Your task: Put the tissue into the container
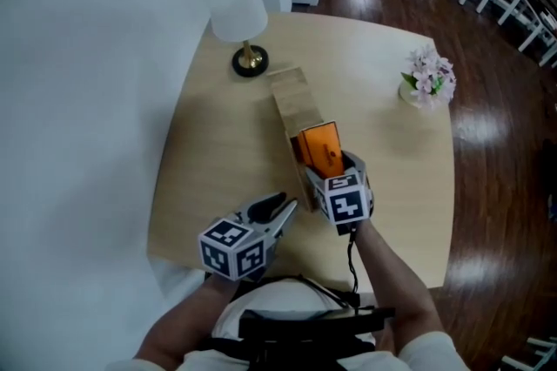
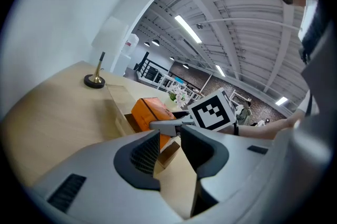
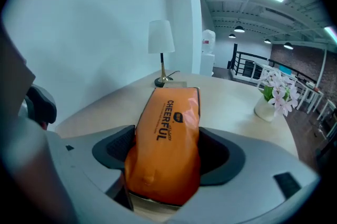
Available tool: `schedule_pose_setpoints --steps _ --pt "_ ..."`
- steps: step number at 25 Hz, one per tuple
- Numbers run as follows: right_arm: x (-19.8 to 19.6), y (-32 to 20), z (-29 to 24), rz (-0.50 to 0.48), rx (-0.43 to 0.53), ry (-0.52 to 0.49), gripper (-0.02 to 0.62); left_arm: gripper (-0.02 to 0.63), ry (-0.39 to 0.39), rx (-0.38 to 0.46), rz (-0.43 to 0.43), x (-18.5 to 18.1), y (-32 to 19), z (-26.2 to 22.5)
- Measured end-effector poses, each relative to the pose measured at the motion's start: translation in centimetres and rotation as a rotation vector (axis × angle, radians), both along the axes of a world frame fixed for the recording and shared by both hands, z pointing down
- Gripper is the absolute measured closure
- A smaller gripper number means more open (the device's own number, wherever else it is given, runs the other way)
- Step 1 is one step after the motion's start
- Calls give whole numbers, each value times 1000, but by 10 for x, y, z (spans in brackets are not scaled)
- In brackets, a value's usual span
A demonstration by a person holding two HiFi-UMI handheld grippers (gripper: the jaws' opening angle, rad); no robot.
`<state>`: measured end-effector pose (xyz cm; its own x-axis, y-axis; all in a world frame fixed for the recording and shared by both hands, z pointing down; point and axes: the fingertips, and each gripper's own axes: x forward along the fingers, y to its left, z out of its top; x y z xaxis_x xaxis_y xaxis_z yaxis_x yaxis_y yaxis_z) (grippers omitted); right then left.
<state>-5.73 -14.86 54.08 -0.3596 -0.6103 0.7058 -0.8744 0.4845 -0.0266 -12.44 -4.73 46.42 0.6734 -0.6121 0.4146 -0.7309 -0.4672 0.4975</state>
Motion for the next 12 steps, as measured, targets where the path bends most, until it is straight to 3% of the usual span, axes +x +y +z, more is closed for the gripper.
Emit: schedule_pose_setpoints --steps 7,12 --pt "-16 4 28 -37 -54 74 213 480 23 -15 -1 -14 7 4" --pt "-17 2 46 -27 -82 58 199 480 29 -19 -1 -21 9 5"
